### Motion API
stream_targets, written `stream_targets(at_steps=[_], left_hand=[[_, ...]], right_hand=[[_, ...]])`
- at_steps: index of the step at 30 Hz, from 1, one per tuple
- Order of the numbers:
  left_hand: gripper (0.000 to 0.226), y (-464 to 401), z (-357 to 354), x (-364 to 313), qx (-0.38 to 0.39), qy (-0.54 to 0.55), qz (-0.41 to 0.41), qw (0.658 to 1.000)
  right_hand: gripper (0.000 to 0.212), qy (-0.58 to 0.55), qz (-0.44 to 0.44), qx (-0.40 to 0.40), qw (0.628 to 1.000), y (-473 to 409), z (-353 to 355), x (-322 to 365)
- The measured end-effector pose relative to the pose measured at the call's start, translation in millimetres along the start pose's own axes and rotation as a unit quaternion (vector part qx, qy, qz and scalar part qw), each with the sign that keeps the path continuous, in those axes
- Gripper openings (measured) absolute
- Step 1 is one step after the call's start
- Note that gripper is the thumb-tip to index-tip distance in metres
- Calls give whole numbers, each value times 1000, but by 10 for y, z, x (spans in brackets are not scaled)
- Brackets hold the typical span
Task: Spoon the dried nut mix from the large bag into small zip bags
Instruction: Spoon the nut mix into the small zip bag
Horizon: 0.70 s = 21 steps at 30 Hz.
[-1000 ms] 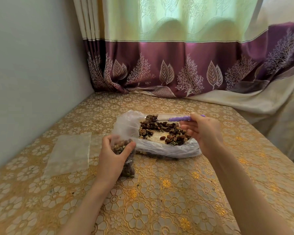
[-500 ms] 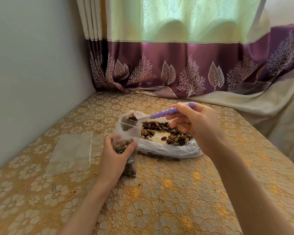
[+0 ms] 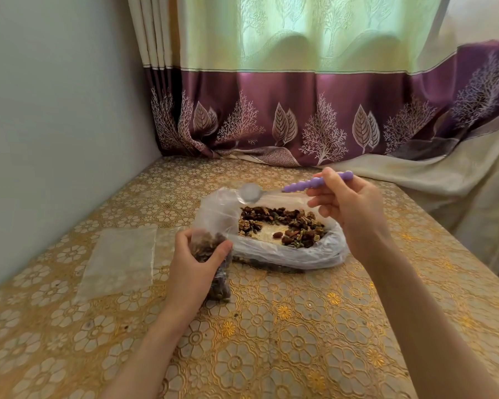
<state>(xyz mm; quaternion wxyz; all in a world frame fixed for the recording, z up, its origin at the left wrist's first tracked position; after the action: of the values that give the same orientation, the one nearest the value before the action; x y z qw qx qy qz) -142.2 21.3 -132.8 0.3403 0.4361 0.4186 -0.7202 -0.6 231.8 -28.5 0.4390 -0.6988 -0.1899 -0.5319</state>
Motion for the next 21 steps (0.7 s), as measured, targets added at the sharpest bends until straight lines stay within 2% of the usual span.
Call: stream_targets(at_steps=[2, 5, 9, 15, 21], left_hand=[[55, 1, -3, -1, 0, -2, -3, 1000], [56, 5, 8, 1, -4, -5, -2, 1000], [58, -2, 17, -9, -10, -2, -5, 1000], [57, -7, 6, -8, -6, 2, -5, 1000], [57, -5, 7, -4, -4, 3, -4, 1000]], right_hand=[[27, 96, 16, -47, 994, -6, 160, -27], [26, 250, 35, -84, 964, -13, 265, -57], [29, 311, 17, -77, 947, -32, 281, -145], [43, 241, -41, -57, 968, -25, 290, -302], [34, 123, -158, -4, 980, -10, 210, -584]])
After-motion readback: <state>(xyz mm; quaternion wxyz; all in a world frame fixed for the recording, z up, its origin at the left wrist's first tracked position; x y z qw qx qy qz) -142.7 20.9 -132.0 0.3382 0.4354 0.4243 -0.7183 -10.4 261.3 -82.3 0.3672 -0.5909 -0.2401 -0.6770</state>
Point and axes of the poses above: each hand's wrist, its own y-axis away from the middle knuckle, its own z-axis out of the back of the hand, x = y × z, the point moved 9 cm from there along -y, towards the middle knuckle, and after that the axes turned 7 degrees about x, right-handed, at the moved point
